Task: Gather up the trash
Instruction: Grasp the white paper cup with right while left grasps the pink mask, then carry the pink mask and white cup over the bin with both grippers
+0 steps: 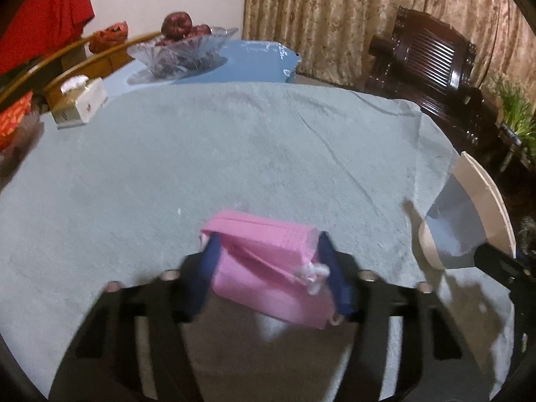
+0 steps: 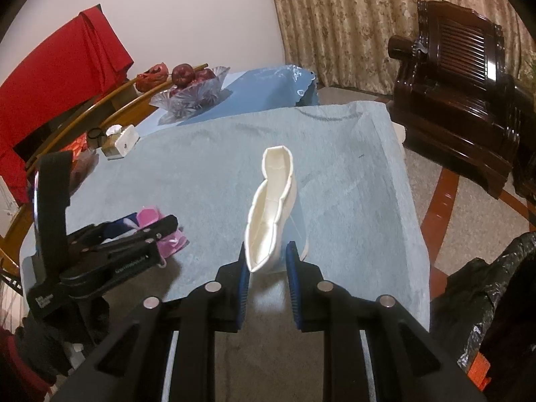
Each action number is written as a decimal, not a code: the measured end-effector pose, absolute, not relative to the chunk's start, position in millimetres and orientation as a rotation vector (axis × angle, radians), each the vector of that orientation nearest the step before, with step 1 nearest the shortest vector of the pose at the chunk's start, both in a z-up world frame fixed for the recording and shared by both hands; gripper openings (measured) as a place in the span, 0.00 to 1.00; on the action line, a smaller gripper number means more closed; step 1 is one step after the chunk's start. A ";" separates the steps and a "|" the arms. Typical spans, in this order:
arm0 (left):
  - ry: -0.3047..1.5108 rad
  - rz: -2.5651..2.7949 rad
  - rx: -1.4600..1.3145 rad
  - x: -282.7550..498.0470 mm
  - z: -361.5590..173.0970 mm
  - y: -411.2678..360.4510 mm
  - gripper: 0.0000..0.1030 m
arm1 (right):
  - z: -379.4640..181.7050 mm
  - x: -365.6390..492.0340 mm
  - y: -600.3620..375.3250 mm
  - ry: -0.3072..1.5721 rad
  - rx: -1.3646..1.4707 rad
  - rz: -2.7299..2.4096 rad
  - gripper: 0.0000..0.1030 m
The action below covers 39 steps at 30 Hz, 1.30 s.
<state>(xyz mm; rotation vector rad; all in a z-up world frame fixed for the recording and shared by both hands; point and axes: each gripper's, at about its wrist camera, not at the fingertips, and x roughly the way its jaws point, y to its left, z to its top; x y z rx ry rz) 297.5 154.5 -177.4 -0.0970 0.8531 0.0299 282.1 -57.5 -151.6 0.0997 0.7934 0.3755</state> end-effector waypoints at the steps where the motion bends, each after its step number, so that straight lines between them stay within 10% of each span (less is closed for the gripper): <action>1: 0.856 0.024 -0.103 296.1 -177.8 155.3 0.34 | -151.8 281.8 -58.1 0.795 0.101 0.375 0.21; 6: 0.836 -0.010 -0.114 283.2 -168.2 154.2 0.08 | -151.7 279.2 -58.9 0.792 0.104 0.376 0.21; 39: 0.668 -0.174 -0.072 167.2 -83.3 96.0 0.06 | -92.5 181.2 -98.6 0.691 0.105 0.383 0.20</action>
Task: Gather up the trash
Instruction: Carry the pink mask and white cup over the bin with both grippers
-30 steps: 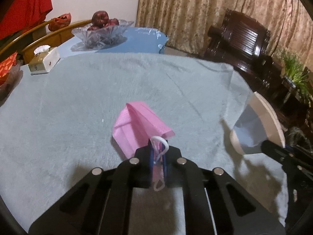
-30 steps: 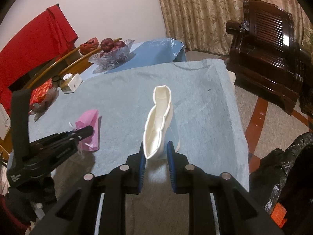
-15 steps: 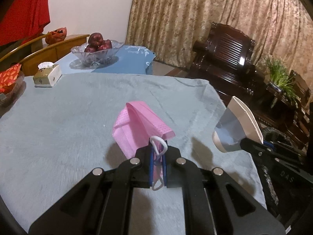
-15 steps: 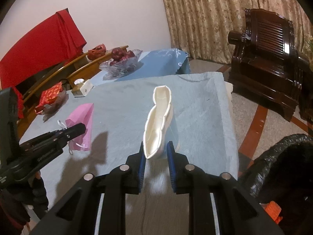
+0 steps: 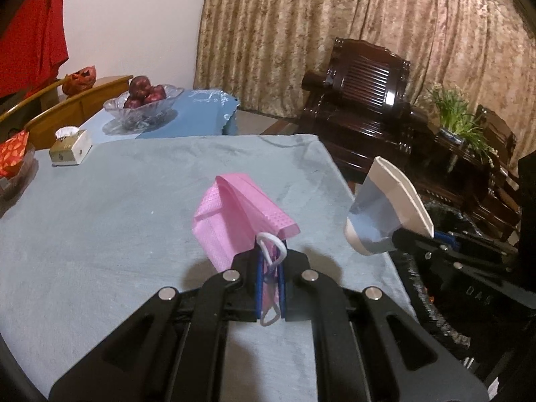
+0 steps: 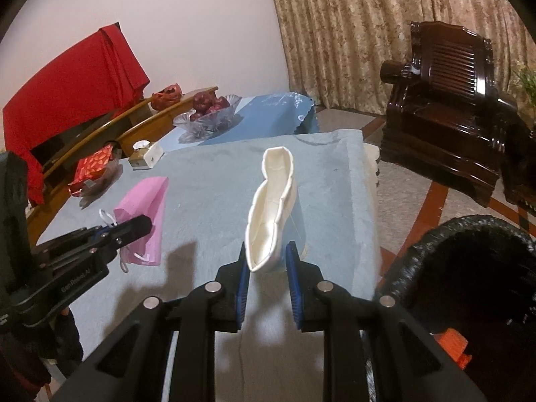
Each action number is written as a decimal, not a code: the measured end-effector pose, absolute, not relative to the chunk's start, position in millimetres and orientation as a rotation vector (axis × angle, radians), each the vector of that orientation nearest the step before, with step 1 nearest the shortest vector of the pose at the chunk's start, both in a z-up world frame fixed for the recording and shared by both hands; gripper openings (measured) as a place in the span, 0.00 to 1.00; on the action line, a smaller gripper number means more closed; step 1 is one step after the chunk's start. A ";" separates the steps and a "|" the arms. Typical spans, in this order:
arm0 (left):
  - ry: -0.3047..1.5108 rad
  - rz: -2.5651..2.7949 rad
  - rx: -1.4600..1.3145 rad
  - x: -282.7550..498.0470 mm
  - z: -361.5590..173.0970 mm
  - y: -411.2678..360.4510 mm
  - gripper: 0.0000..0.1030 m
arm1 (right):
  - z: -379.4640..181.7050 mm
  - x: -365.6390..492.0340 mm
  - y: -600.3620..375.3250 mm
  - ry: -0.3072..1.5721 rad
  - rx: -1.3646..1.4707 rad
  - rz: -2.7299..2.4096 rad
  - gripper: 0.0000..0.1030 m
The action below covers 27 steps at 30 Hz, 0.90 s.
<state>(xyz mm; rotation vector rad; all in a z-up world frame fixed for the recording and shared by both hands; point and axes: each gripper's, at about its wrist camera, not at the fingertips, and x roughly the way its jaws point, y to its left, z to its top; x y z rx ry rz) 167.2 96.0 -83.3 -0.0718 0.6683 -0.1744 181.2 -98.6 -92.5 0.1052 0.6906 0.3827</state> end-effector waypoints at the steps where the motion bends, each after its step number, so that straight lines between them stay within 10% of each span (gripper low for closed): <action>1: 0.663 -0.178 -0.068 164.3 -81.3 92.4 0.06 | -92.2 178.4 -99.7 0.691 0.105 0.378 0.20; 27: 0.613 -0.336 -0.033 117.5 -63.7 10.4 0.06 | -72.3 99.0 -175.2 0.633 0.109 0.240 0.20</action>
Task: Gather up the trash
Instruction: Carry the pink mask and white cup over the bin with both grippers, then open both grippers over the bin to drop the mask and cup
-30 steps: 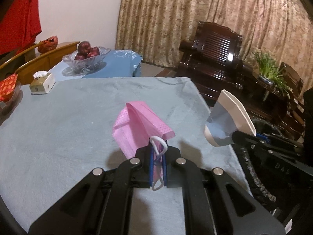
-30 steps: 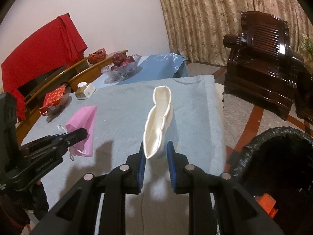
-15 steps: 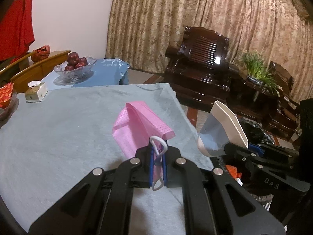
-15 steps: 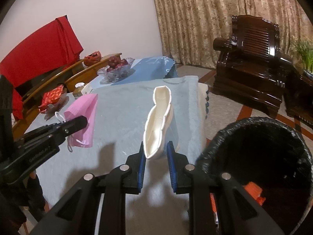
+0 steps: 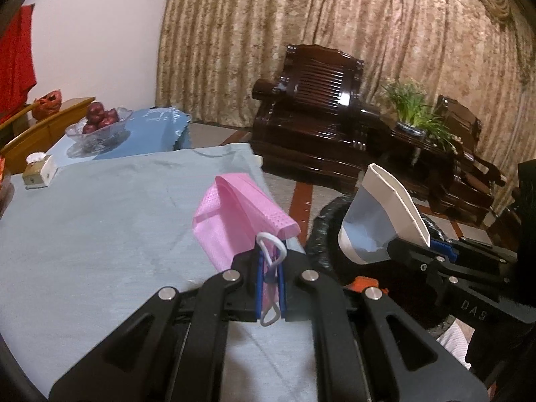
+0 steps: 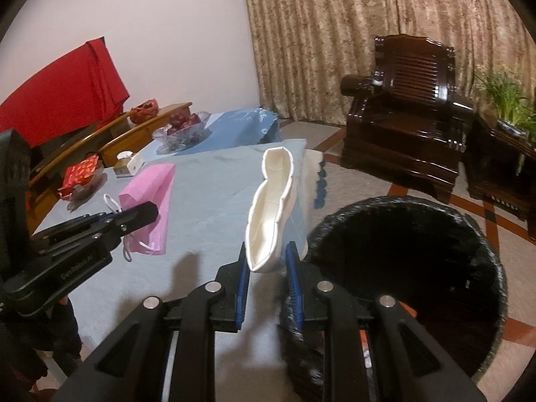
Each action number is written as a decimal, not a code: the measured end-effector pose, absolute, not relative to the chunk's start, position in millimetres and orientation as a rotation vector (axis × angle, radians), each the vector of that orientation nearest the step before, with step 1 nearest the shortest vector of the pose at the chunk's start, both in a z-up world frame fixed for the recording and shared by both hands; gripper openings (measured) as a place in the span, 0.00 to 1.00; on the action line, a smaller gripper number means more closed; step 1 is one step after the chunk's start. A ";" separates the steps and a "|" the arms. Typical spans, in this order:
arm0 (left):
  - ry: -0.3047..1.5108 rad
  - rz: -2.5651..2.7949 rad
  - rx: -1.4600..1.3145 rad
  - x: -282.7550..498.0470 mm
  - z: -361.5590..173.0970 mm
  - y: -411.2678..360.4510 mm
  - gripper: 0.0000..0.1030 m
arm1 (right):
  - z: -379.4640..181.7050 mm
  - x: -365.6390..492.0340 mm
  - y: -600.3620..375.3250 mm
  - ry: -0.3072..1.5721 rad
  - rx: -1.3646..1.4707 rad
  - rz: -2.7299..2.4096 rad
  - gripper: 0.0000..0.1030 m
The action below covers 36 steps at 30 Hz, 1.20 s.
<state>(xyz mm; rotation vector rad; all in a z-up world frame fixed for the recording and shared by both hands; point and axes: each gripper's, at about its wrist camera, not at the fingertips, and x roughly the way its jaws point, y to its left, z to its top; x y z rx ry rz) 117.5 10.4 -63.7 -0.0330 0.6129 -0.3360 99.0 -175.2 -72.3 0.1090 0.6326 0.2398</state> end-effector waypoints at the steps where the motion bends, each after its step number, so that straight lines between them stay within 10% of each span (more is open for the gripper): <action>1: 0.611 -0.345 -0.029 116.7 -63.2 6.1 0.06 | -72.2 98.0 -178.7 0.631 0.112 0.232 0.20; 36: 0.672 -0.608 0.122 159.4 -116.5 -175.2 0.06 | -112.0 85.6 -321.8 0.689 0.187 -0.050 0.20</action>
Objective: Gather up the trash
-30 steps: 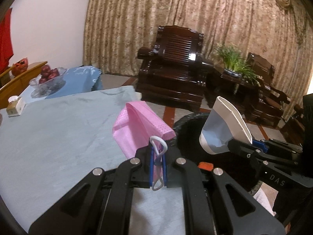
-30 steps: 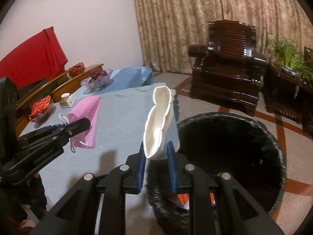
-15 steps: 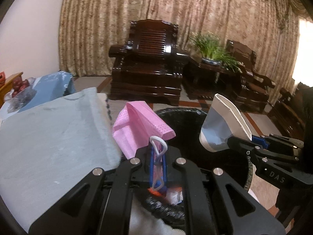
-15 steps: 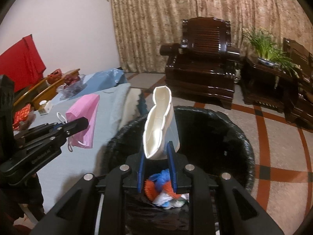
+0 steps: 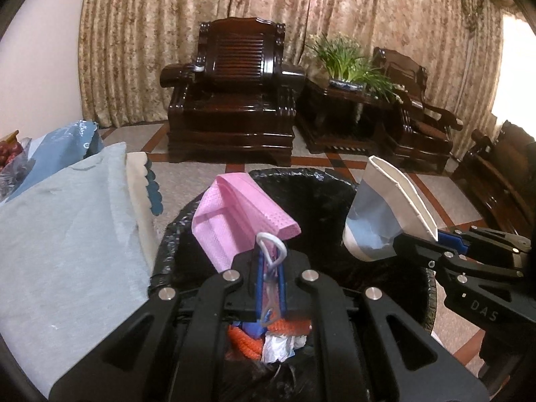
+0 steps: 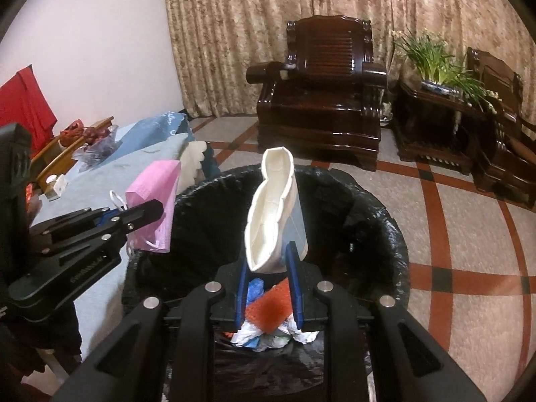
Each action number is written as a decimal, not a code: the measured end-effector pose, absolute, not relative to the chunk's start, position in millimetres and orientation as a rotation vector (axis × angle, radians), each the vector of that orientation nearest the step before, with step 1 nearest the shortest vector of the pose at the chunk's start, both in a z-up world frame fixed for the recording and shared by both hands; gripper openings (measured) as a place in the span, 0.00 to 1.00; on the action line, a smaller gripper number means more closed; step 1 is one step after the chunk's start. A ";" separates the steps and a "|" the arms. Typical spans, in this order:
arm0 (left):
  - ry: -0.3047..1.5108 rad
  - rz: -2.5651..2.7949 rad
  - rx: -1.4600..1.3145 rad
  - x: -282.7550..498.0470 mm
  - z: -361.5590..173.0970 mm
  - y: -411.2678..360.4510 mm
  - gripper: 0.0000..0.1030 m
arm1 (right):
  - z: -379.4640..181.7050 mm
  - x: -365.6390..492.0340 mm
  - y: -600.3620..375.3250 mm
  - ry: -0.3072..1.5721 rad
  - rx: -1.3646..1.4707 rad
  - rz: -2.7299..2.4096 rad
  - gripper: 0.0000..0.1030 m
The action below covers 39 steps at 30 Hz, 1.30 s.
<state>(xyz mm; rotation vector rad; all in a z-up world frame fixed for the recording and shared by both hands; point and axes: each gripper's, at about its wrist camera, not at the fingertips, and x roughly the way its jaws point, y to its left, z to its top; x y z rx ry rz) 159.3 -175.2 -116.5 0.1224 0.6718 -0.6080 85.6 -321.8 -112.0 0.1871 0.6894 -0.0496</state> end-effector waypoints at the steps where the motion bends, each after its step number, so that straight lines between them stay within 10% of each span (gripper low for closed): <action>1: 0.675 -0.611 0.125 161.6 -118.2 -176.6 0.06 | -113.8 87.1 -324.5 0.694 0.189 -0.053 0.20; 19: 0.740 -0.637 0.157 178.2 -141.1 -195.2 0.10 | -127.4 93.5 -341.0 0.730 0.201 -0.081 0.20; 23: 0.739 -0.633 0.151 174.0 -139.1 -192.6 0.52 | -128.3 93.8 -343.2 0.732 0.195 -0.087 0.32; 30: 0.739 -0.618 0.158 168.8 -137.1 -174.6 0.69 | -125.0 88.4 -343.9 0.712 0.185 -0.115 0.79; 39: 0.703 -0.548 0.114 160.2 -111.4 -128.4 0.86 | -106.1 80.5 -330.0 0.675 0.201 -0.090 0.94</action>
